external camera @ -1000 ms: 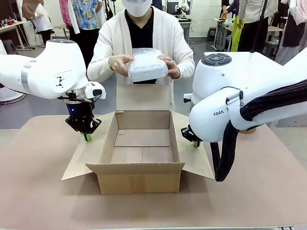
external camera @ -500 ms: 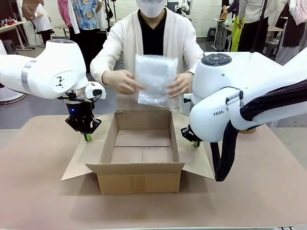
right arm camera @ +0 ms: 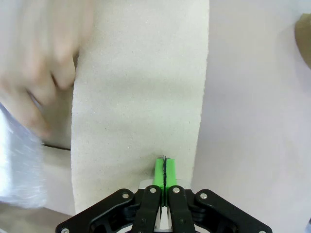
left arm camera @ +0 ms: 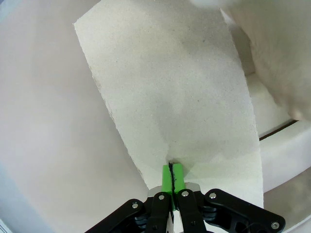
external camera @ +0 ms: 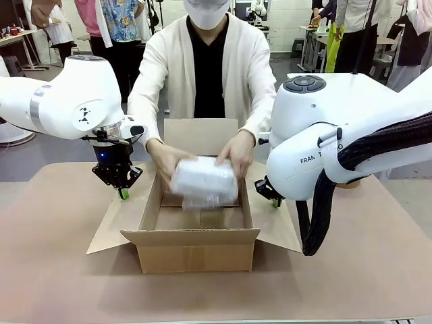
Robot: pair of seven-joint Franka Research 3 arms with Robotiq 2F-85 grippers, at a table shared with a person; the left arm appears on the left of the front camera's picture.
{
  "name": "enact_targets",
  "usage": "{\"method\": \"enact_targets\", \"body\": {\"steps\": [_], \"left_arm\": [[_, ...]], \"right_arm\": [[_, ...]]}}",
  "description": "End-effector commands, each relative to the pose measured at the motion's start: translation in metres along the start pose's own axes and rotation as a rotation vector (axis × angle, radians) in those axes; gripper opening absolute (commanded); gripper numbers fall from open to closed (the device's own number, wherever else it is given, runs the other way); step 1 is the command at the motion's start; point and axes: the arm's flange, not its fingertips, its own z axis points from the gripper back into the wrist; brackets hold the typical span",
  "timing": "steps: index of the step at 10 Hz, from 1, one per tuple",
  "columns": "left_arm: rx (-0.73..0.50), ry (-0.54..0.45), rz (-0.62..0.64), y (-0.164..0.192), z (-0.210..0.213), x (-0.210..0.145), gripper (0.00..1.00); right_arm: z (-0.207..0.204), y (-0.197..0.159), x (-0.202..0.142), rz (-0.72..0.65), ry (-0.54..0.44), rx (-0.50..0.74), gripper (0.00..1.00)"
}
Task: Wrap the clocks to prevent damage.
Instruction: Once the human has placed the objects inside and stepped back, release both hands from the side flaps of the Package Box.
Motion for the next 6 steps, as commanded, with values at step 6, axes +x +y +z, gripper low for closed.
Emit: {"method": "enact_targets", "body": {"steps": [6], "left_arm": [[0.002,-0.001,-0.003,-0.0008,-0.0005,-0.0005,0.0]], "right_arm": [[-0.0032,0.0003,-0.0018,0.0,0.006,-0.001,0.01]]}}
